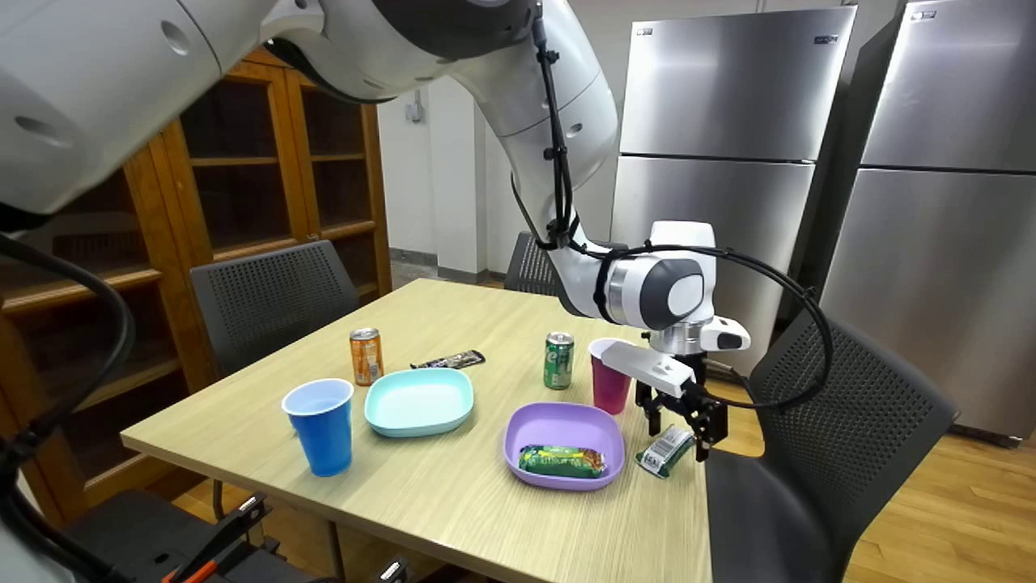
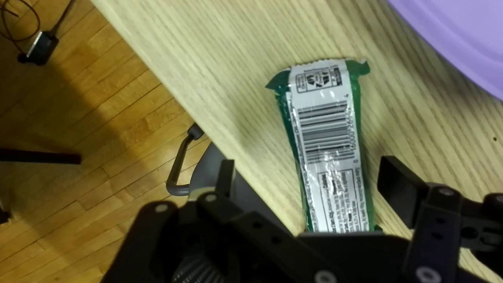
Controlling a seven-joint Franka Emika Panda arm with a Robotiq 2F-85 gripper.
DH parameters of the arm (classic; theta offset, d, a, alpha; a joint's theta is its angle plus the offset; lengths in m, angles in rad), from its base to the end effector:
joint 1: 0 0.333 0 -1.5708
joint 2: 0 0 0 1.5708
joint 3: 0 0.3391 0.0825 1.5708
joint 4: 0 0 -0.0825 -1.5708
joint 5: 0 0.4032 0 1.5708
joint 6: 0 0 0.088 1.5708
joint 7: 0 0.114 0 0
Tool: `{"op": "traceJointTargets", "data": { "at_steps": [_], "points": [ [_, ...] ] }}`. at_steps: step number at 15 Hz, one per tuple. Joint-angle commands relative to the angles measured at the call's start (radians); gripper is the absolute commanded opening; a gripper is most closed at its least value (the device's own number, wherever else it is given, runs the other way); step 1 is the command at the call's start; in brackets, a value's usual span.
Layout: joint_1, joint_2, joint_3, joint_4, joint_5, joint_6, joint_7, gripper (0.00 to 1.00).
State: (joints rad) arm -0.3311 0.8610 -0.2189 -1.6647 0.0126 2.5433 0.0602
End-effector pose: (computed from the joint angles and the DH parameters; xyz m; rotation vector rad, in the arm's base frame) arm 0.6089 -0.3554 0.1090 2.8713 -0.7995 -0.0043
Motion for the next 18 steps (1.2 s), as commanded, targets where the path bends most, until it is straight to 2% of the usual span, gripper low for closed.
{"op": "traceJointTargets", "data": {
  "at_steps": [1, 6, 8, 18],
  "points": [
    [-0.022, -0.003, 0.022, 0.01, 0.02, 0.001, -0.038, 0.62],
    [-0.022, -0.002, 0.02, 0.011, 0.022, -0.001, -0.034, 0.21],
    [-0.022, -0.003, 0.018, 0.007, 0.028, 0.004, -0.021, 0.12],
    [-0.038, -0.17, 0.006, -0.126, 0.14, 0.019, 0.008, 0.12]
  ]
}}
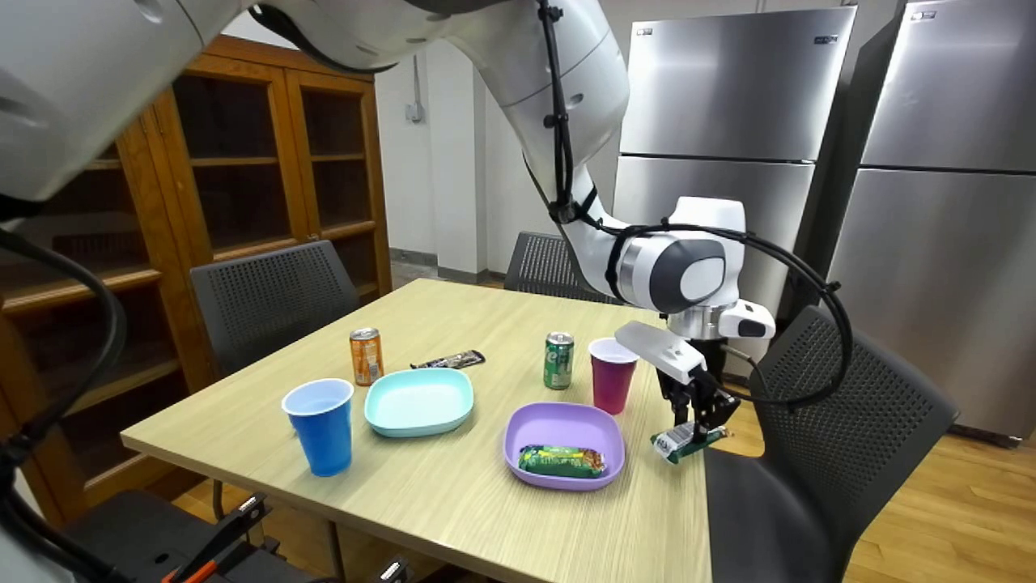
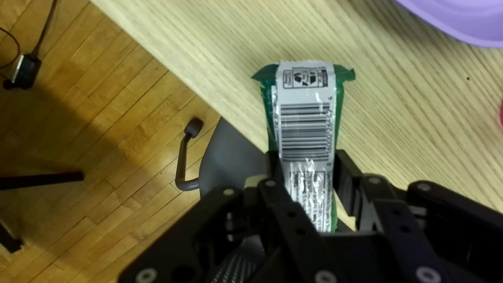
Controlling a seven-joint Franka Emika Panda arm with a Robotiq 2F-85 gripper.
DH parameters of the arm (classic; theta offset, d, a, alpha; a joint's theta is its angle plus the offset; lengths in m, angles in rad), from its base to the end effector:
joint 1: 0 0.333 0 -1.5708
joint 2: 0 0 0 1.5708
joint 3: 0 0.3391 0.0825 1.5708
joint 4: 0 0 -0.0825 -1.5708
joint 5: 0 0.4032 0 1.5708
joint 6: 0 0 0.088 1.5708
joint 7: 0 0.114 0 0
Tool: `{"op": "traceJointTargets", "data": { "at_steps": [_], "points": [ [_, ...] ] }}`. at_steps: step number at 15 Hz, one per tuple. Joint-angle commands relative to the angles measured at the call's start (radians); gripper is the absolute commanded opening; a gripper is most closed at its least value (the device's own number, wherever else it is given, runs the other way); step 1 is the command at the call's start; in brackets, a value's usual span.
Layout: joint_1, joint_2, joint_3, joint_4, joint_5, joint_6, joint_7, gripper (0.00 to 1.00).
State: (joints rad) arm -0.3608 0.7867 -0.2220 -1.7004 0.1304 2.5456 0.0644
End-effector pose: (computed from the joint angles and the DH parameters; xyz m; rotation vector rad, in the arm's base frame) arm 0.5980 -0.3767 0.1469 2.8695 -1.0196 0.0898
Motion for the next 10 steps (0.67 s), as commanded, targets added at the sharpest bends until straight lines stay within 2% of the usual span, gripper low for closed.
{"op": "traceJointTargets", "data": {
  "at_steps": [1, 10],
  "points": [
    [-0.004, -0.112, 0.006, -0.107, 0.025, 0.02, 0.011, 0.12],
    [0.071, -0.233, -0.009, -0.265, 0.045, -0.004, 0.169, 0.12]
  ]
}}
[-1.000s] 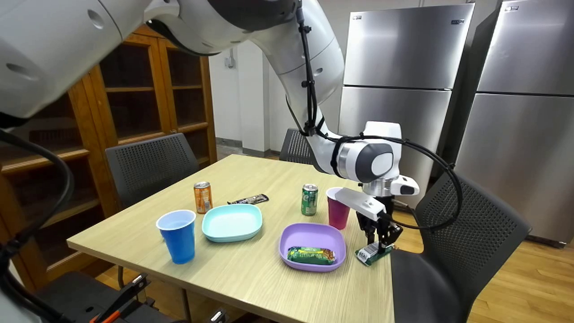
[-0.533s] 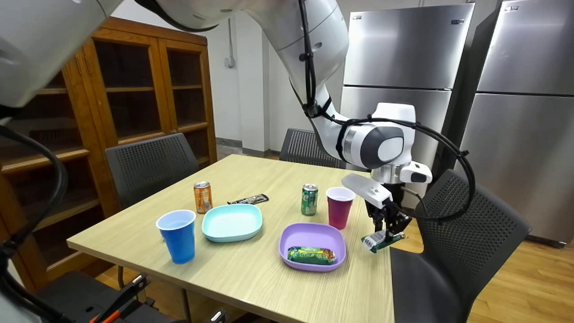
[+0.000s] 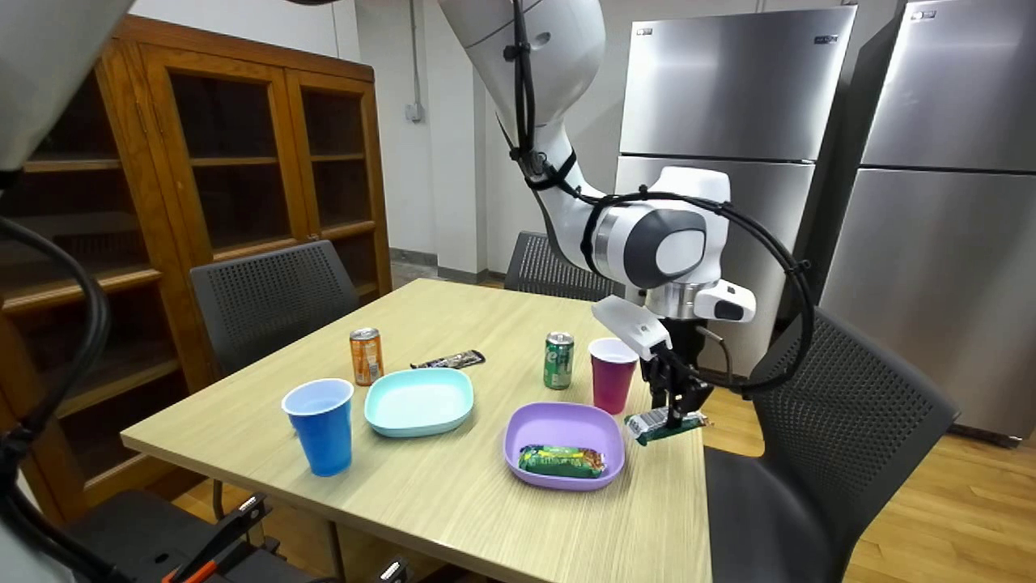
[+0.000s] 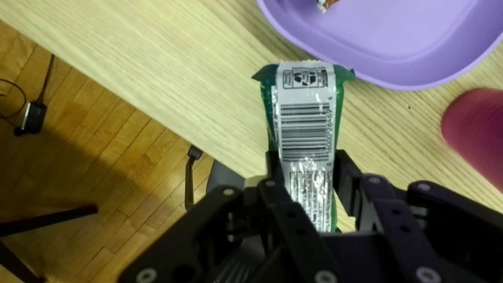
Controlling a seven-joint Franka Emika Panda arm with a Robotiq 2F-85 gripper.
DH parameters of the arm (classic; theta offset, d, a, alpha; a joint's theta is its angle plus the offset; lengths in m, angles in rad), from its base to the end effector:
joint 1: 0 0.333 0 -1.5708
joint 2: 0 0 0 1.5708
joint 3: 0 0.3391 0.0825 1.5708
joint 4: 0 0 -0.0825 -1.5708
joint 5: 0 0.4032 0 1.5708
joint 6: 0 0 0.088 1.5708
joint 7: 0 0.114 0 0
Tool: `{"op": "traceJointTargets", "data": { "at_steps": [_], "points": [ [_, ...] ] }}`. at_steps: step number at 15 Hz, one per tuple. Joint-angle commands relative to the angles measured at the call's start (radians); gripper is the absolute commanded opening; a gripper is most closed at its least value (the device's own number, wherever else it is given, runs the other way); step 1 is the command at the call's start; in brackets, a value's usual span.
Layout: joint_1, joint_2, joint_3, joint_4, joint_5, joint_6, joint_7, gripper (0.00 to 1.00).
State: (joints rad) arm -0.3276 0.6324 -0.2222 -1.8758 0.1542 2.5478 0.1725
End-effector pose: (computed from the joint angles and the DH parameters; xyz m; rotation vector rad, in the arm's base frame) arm 0.5718 -0.3428 0.1805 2.8450 -1.2068 0.0799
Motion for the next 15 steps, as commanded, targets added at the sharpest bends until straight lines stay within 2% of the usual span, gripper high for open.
{"op": "traceJointTargets", "data": {
  "at_steps": [1, 7, 15],
  "points": [
    [0.046, -0.09, -0.007, -0.103, 0.029, -0.019, 0.079, 0.12],
    [0.123, -0.131, -0.004, -0.185, 0.056, -0.017, 0.205, 0.12],
    [0.211, -0.113, -0.005, -0.213, 0.091, -0.011, 0.384, 0.12]
  ]
}}
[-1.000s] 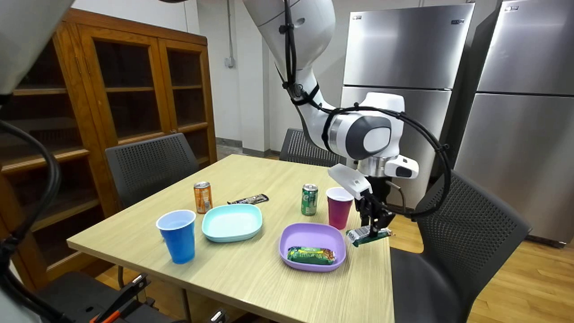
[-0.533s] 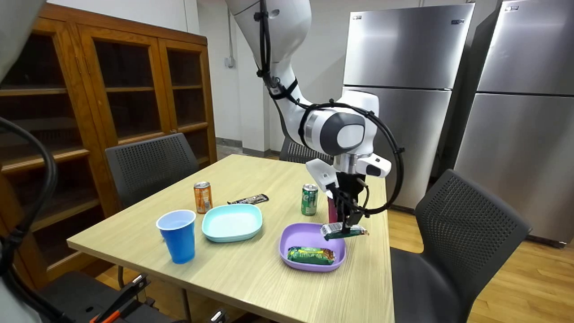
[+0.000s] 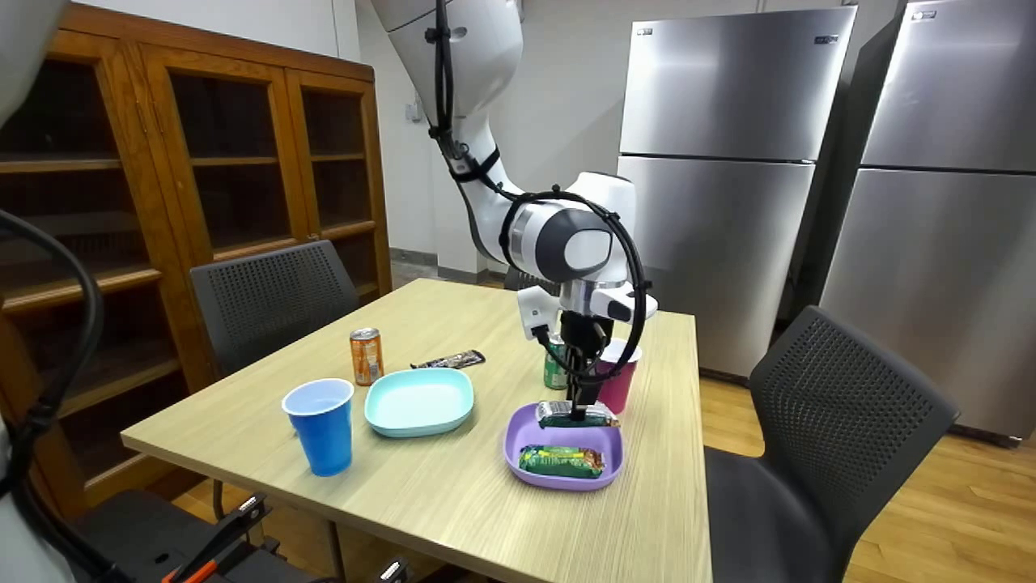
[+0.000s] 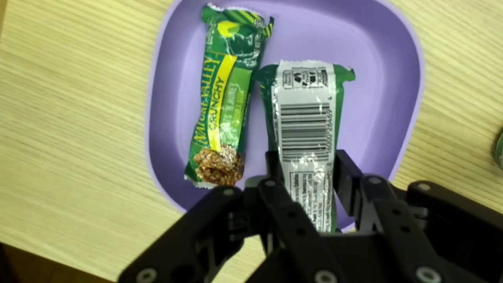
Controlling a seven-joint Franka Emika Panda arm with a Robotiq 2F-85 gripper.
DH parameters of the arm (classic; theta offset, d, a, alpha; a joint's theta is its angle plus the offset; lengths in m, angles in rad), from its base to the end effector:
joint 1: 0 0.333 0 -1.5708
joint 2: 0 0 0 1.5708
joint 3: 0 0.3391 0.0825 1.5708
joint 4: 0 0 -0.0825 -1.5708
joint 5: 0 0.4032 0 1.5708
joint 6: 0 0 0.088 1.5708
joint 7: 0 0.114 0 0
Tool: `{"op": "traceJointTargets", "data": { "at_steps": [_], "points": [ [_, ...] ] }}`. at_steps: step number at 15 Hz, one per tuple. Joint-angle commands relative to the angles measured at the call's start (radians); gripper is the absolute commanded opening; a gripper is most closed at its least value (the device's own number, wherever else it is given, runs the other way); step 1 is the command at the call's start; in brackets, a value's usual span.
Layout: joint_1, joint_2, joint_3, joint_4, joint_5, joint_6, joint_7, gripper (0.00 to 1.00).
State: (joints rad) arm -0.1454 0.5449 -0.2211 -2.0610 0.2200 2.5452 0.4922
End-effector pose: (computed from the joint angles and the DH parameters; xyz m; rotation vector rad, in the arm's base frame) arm 0.5650 -0.2194 0.1643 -2.7430 1.5254 0.0616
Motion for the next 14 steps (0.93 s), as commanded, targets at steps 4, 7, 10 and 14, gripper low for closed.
{"op": "traceJointTargets", "data": {
  "at_steps": [4, 7, 10, 14],
  "points": [
    [0.057, -0.01, -0.016, -0.026, 0.041, -0.005, 0.164, 0.12],
    [0.077, 0.003, -0.036, -0.02, 0.022, -0.006, 0.257, 0.12],
    [0.083, 0.014, -0.042, -0.018, 0.007, 0.0, 0.295, 0.12],
    [0.088, 0.039, -0.041, -0.018, -0.002, 0.031, 0.294, 0.12]
  ]
}}
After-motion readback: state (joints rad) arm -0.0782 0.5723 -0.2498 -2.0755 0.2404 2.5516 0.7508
